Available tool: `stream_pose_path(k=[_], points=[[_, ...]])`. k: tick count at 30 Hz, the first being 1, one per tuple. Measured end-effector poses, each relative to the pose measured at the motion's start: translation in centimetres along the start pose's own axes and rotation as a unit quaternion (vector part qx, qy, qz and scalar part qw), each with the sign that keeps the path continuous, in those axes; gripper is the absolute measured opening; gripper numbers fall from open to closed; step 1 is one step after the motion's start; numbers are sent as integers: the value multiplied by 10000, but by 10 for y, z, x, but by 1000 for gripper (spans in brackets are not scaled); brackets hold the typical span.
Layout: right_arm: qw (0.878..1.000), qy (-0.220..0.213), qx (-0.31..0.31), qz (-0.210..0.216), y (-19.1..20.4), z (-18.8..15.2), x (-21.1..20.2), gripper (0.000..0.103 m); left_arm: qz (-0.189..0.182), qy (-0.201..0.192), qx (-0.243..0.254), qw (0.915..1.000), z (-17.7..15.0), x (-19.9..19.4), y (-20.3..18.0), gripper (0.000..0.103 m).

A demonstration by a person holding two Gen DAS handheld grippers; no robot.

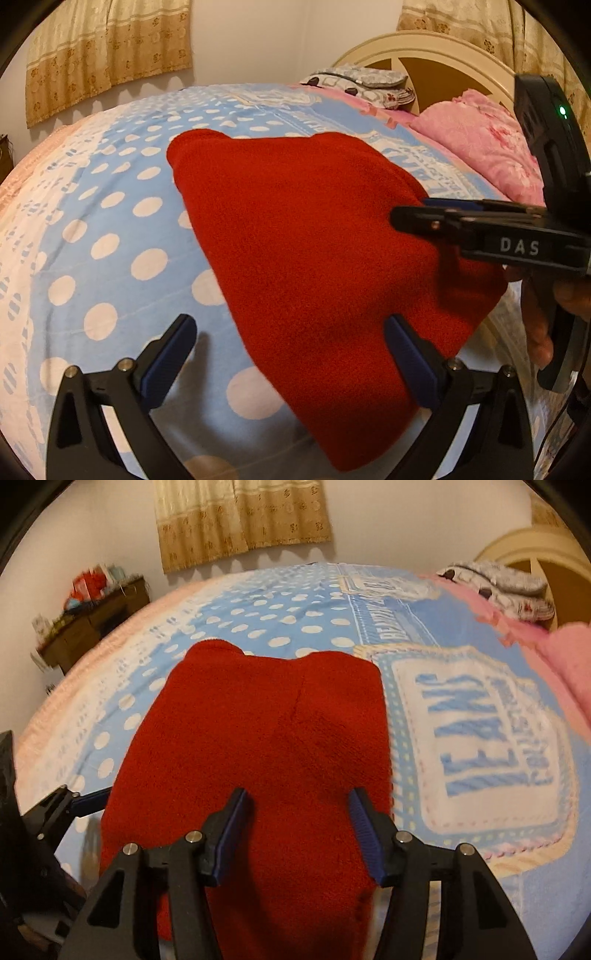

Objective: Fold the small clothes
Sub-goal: 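Close the right tool on the red sweater's folded edge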

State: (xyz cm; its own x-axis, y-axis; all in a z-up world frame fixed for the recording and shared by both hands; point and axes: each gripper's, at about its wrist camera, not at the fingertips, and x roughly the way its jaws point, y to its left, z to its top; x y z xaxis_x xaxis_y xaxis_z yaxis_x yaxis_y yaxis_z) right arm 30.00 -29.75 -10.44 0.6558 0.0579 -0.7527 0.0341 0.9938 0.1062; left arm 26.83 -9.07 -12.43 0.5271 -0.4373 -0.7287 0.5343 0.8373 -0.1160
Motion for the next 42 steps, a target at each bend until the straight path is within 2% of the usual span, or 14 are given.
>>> stream_pose_path(k=[9,13,17,24,26,31,37,42], points=[[9992,-38,354,191,-19,-10,2,56,-3,-14,59,10000,2,-1,-3,103],[9986,-50,438,294,-23,-11,3,56,-380,-133,-346,9986,10,-1,6,103],[9972,-17,529,534,-30,-8,1,57,-548,167,-534,9969,14,15,9,103],[9927,6,745,948,-50,10,-2,62,-583,195,-509,9968,11,17,4,103],[9873,6,1024,1217,-62,17,4,63,-584,200,-494,9969,11,17,3,103],[9783,-68,1439,1486,-85,36,21,63,-610,194,-501,9967,11,17,5,103],[9752,198,1595,1523,-99,52,56,63,-662,179,-546,9962,10,16,6,103],[9697,243,1584,1846,-100,57,77,63,-626,174,-543,9964,10,16,6,103]])
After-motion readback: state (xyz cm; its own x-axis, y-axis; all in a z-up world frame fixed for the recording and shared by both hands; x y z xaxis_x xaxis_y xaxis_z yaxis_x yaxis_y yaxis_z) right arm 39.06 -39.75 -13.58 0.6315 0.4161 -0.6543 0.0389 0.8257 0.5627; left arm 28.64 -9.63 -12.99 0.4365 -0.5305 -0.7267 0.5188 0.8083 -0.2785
